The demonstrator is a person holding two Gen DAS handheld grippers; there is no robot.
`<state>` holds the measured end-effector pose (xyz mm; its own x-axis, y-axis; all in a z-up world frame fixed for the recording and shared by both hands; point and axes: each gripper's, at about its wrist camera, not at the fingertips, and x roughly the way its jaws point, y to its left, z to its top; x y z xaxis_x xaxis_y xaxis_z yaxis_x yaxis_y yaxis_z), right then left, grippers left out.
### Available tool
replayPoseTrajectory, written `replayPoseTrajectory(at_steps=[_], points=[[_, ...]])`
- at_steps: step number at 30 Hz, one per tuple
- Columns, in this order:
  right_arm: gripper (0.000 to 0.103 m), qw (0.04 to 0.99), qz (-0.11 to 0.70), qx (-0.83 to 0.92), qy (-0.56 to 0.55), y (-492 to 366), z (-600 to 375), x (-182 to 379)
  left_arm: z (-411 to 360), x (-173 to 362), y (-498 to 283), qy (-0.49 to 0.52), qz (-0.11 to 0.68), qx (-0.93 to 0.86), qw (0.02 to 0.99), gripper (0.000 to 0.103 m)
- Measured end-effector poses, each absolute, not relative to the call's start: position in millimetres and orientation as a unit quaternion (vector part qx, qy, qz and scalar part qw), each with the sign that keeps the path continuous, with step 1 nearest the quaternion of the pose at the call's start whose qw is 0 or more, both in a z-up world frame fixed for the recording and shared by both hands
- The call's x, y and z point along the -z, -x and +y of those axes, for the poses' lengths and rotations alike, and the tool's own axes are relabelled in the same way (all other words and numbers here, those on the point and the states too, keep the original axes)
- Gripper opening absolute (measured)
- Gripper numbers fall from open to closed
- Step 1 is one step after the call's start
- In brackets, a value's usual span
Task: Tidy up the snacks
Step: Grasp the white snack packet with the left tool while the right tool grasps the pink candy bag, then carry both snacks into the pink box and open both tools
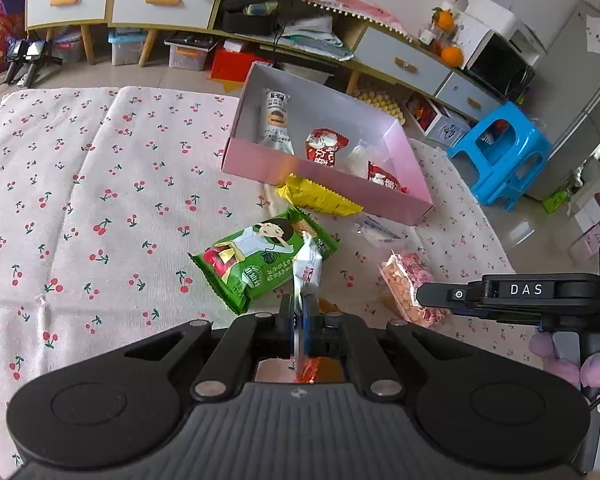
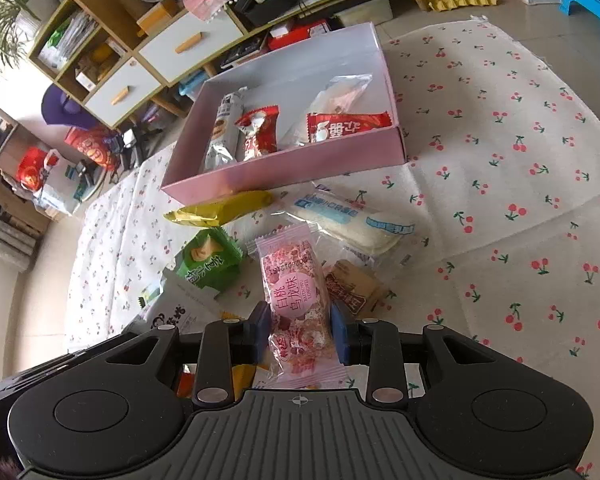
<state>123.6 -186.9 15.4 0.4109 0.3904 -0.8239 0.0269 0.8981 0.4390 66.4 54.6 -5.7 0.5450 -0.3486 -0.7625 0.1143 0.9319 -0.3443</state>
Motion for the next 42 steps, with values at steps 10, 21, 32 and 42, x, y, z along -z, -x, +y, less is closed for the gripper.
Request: replayPoseTrajectory(at_steps=[10, 21, 32, 42], points=[[0.031, 0.815, 0.521, -0.118, -0.224, -121.1, -194.3, -28.0, 57.2, -11.0, -62.3, 0.139, 0.435, 0.146, 0.877, 0.003], [0.031, 0.82, 0.493, -0.109, -0.27, -131.1, -210.6, -43.6, 58.2, -30.5, -67.1, 0.16, 0.394, 0.146, 0.893, 0.003], [0.031, 0.821, 0.464, -0.092, -0.318, -168.4, -233.2, -44.9, 47.6, -40.2, -109.6, 0.168, 0.368, 0.136, 0.904, 0.003], [0.031, 0.817, 0.445, -0.084, -0.358, -228.1, -246.4, -31.1, 7.4, -43.7, -173.8, 0.118, 0.362, 0.133, 0.915, 0.003]])
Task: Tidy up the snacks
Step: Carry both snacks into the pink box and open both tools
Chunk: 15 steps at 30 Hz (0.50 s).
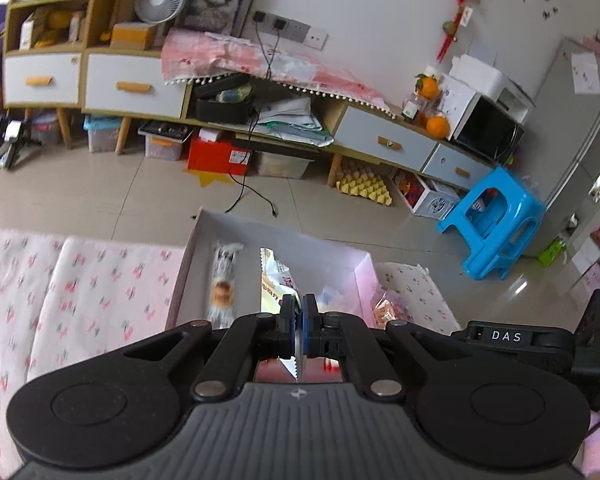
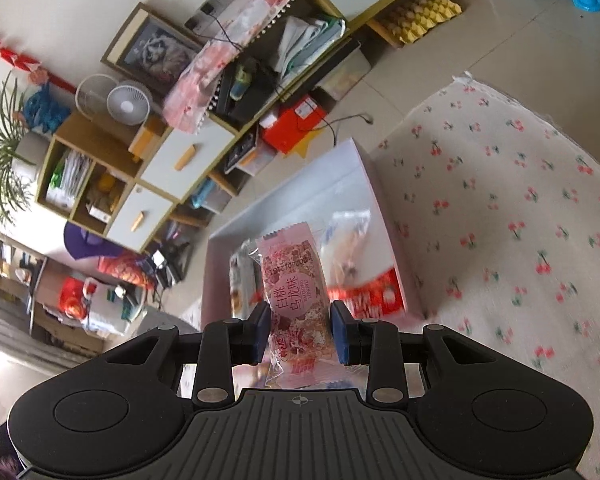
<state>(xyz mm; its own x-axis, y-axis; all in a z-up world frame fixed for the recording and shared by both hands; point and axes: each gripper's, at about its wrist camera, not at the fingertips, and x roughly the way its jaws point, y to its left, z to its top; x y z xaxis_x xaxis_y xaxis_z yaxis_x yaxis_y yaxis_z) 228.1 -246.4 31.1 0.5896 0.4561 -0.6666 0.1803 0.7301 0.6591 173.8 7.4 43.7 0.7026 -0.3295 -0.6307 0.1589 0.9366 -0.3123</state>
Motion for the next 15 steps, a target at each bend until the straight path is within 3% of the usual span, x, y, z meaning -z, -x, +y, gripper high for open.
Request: replayPoseTrajectory(at_steps=[15], points=[[0.032, 0.834, 0.432, -0.088, -0.332, -270.5, -239.7, 2.7, -28.9, -8.9, -242.5, 0.099, 0.384, 0.111, 0.911, 0.003]])
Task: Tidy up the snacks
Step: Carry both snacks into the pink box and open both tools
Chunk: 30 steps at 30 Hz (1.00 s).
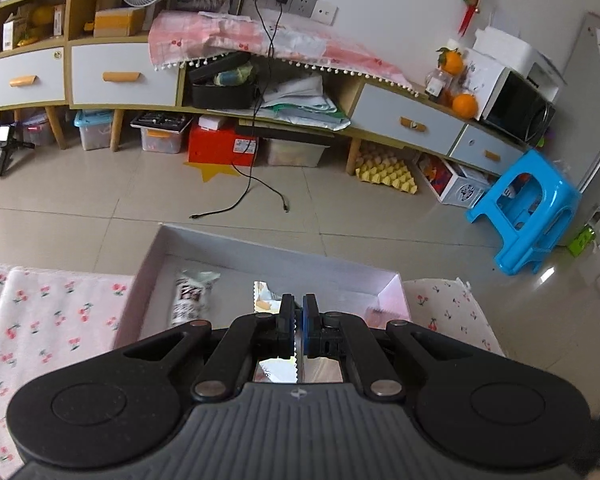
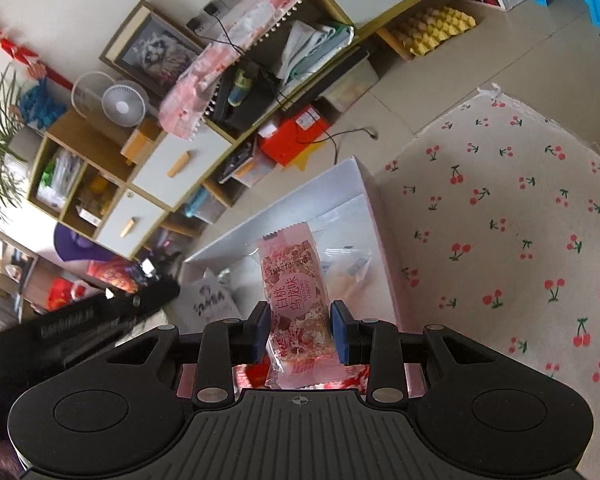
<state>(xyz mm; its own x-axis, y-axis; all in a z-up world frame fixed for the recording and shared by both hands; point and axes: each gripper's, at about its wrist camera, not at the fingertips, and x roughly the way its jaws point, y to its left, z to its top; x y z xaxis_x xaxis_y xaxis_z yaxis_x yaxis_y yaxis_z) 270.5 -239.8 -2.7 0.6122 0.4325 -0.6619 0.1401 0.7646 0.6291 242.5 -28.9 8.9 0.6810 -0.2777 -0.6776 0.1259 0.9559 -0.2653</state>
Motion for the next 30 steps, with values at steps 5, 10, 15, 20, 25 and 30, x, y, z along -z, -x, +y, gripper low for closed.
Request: replayPoseTrajectory(at_steps=[5, 10, 15, 20, 25, 30], points=[[0.032, 0.836, 0.429, -0.086, -0.33, -273.5, -241.9, 7.7, -36.4, -3.0, -252.4, 0.088, 0.392, 0.103, 0.91, 0.003], [0.033, 0.835, 0.426, -0.088, -0.335, -272.7, -243.6, 10.1, -37.0, -0.9, -254.5, 0.088, 0.399, 0.094, 0.908, 0.004], [0.035, 0.837, 0.424, -0.094, -0.333, -271.6, -240.2, 5.7, -36.3, -2.8, -257.7, 0.078, 0.402, 0.084, 0.908, 0.021], [0.04, 0.83, 0.432, -0.099, -0.338, -271.7, -240.1, 5.1, -31.2, -4.8, -255.7, 0.071, 0.406, 0.069, 0.909, 0.026], [0.047, 0.828, 0.44, -0.093, -0.334, -268.4, -240.6, 3.3, -27.4, -3.2, -248.6, 0.062, 0.416, 0.059, 0.905, 0.036], [0.055, 0.828, 0.441, -0.091, -0.333, -259.2, -241.3, -5.9, -19.5, -7.5, -237.1, 0.06, 0.423, 0.055, 0.902, 0.045]])
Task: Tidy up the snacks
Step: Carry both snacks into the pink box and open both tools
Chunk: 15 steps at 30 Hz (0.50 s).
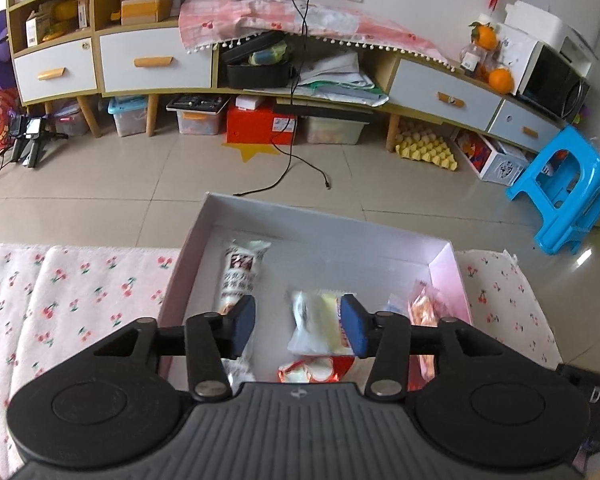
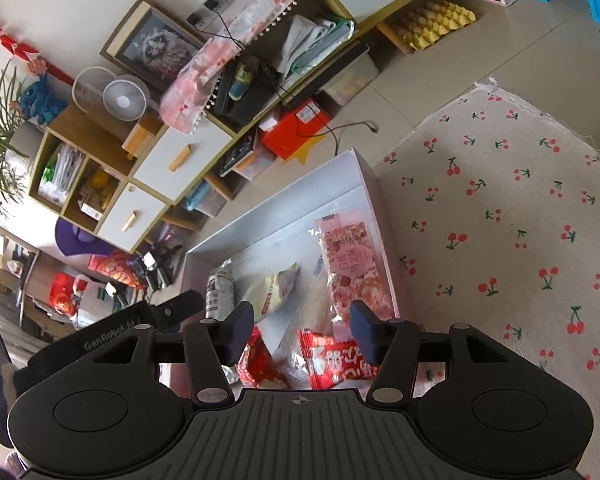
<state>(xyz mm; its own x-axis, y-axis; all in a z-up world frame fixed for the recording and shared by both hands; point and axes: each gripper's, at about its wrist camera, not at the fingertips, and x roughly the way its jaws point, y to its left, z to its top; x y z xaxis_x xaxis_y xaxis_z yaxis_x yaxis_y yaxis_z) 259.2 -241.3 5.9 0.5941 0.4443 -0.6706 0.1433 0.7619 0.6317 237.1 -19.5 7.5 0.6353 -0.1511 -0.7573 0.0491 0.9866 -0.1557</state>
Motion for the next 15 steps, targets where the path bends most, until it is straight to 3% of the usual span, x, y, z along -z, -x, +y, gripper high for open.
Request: replayPoseTrajectory(at_steps=[5, 8, 15], points=[[0.063, 0.836, 0.44, -0.089, -0.317, -245.3, -238.6, -22.7, -14.0, -16.1, -221.0, 0.054, 0.425, 0.056, 0.902, 0.056], [0.065, 0.838, 0.44, -0.093, -0.309, -235.6, -234.8, -31.8, -7.3, -18.2, -208.4, 0.059, 0.422, 0.05, 0.903, 0.067], [0.075, 0.842, 0.447, -0.1, -0.285, -209.8, -225.3, -51.7, 5.5, -24.7, -181.3, 0.048, 0.424, 0.043, 0.903, 0.078]])
